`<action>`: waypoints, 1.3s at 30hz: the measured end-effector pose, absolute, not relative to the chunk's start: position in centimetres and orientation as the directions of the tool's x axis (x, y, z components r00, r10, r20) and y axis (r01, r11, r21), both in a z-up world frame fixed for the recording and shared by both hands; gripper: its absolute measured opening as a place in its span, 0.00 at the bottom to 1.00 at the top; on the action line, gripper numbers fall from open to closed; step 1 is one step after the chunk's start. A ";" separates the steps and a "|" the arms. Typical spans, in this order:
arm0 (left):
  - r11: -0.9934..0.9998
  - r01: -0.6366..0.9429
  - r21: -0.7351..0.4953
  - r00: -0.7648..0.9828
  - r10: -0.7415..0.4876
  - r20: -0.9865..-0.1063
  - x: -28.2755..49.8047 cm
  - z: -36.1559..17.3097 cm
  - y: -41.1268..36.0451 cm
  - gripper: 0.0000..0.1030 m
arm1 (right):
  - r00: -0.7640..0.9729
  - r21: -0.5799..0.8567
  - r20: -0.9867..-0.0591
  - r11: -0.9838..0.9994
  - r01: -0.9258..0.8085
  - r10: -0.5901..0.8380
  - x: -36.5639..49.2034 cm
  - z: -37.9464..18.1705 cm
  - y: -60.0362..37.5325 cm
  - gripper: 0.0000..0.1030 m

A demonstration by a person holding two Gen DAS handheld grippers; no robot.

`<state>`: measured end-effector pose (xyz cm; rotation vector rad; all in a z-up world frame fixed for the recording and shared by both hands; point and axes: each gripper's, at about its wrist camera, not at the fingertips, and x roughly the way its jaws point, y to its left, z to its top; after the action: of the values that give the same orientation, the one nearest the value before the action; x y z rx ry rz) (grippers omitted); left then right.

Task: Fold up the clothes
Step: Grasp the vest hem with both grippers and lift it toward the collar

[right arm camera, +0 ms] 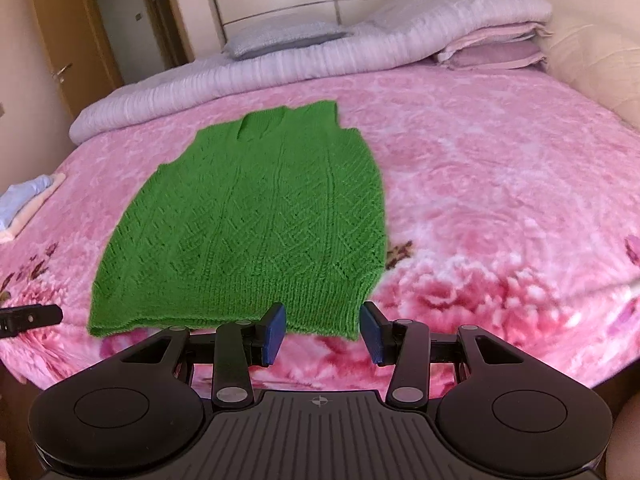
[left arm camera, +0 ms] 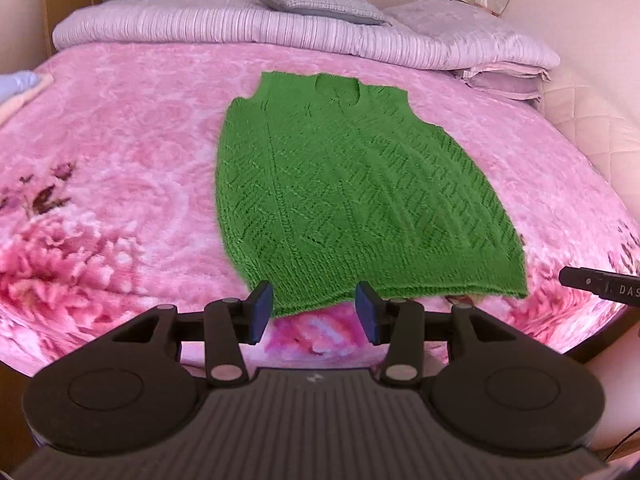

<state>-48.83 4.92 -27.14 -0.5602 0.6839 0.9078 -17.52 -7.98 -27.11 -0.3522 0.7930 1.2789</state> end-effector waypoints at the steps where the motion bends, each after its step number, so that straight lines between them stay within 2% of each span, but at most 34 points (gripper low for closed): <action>1: 0.506 -0.850 -0.147 0.435 0.515 -0.738 -48.8 -27.4 5.6 0.40 | 0.061 0.187 -0.699 0.264 -0.946 0.713 -17.1 -27.4 -7.3 0.44; 6: 0.509 -0.851 -0.127 0.415 0.506 -0.756 -48.1 -29.0 11.0 0.40 | -0.030 0.182 -0.704 0.139 -0.974 0.710 -14.1 -28.5 -3.0 0.44; 14: 0.590 -0.790 -0.169 0.496 0.451 -0.742 -44.6 -31.4 22.2 0.40 | -0.183 0.196 -0.722 -0.056 -0.979 0.667 -8.0 -30.9 6.5 0.43; 24: 0.630 -0.765 -0.138 0.498 0.441 -0.747 -36.7 -34.4 38.9 0.40 | -0.218 0.190 -0.749 -0.113 -0.975 0.626 1.1 -33.1 21.5 0.43; 30: 0.639 -0.754 -0.149 0.507 0.423 -0.751 -33.6 -35.7 46.4 0.40 | -0.285 0.241 -0.737 -0.156 -0.958 0.612 5.3 -33.6 29.7 0.43; 35: 0.642 -0.735 -0.215 0.543 0.369 -0.754 -32.5 -36.9 51.5 0.45 | -0.288 0.267 -0.731 -0.129 -0.955 0.619 8.4 -34.5 35.5 0.43; 39: 0.600 -0.721 -0.346 0.619 0.334 -0.711 -32.1 -37.9 55.3 0.48 | -0.329 0.354 -0.712 -0.088 -0.931 0.621 9.8 -35.8 39.4 0.43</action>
<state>-32.10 55.31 -37.85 -0.6731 0.6415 0.6626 9.84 39.44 -35.78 -0.4624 0.9446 1.6872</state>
